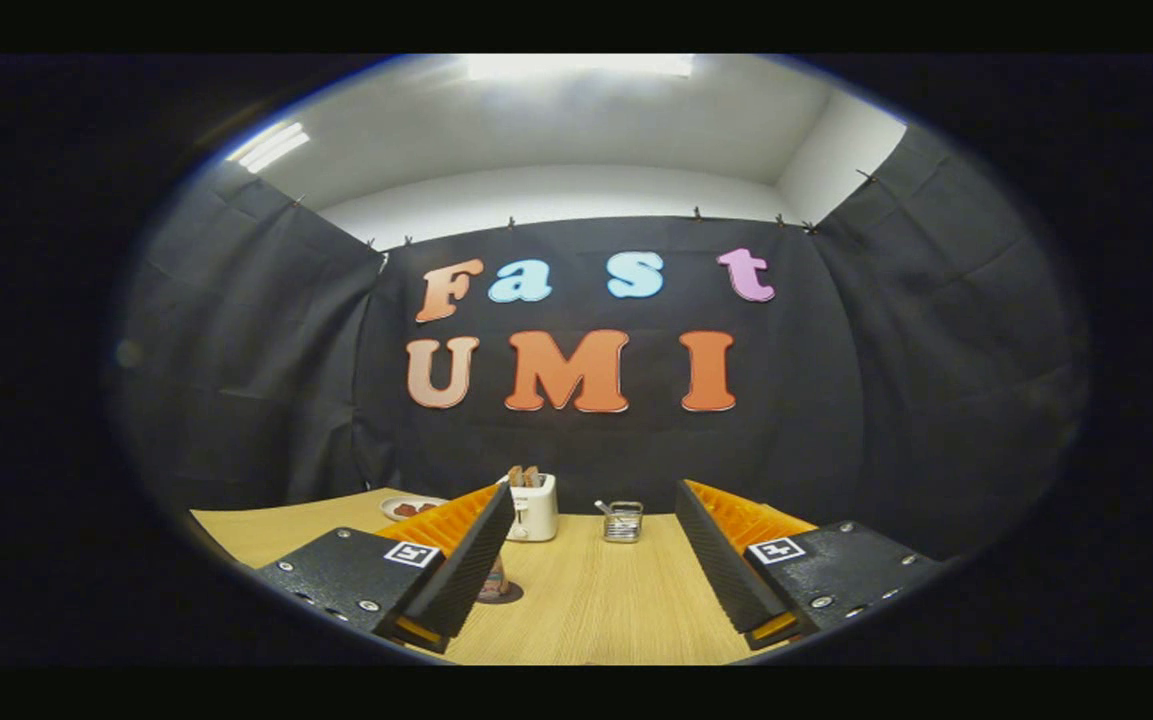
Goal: Take the bottle from table, then pour the juice into the cup, finally place the bottle on the coaster
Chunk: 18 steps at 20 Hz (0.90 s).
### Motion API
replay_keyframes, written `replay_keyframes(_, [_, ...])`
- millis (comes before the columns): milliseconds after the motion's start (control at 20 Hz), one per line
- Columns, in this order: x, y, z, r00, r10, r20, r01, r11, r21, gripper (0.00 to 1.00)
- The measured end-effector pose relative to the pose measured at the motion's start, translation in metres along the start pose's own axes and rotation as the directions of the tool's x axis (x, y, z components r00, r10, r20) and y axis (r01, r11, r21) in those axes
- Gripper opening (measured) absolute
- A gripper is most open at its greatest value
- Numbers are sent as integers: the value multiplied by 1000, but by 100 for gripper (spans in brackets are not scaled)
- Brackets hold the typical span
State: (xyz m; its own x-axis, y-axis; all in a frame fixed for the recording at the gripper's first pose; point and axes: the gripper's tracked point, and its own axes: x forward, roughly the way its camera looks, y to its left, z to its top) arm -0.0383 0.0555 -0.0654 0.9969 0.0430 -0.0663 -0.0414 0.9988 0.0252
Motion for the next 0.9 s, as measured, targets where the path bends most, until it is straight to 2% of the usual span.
replay_keyframes(400, [-7,1,9,999,-22,24,23,999,-49,96])
replay_keyframes(700, [-5,7,6,999,-15,29,17,999,-45,96])
replay_keyframes(900, [-4,1,3,999,-40,28,41,998,-54,96])
